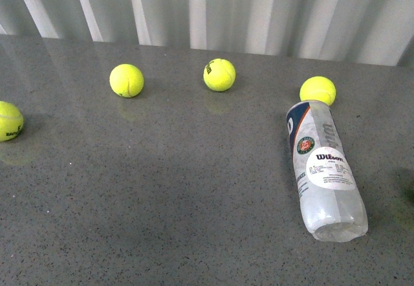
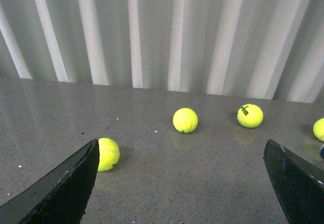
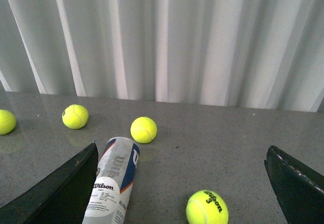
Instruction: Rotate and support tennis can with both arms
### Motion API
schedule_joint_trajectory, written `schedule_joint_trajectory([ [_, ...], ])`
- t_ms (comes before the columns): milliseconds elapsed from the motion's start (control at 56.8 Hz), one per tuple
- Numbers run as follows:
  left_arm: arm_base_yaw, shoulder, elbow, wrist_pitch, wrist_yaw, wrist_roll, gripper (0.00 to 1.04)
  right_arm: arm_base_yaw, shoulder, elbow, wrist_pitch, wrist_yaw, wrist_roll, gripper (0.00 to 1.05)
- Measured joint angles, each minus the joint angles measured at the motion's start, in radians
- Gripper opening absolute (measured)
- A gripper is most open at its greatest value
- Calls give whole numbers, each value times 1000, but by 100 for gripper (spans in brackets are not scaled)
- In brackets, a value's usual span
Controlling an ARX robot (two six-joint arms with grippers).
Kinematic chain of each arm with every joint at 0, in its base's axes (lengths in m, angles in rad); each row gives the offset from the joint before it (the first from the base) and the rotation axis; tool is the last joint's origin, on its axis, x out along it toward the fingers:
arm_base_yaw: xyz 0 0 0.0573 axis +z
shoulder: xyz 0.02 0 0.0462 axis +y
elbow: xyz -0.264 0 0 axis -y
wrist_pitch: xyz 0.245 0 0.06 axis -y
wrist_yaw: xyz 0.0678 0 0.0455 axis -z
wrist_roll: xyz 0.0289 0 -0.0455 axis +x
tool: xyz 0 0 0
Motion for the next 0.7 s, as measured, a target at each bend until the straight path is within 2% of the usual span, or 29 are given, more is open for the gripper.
schedule_joint_trajectory([
  [705,0,0,0,0,0,0,98,0,0,0,0,0,0,98],
])
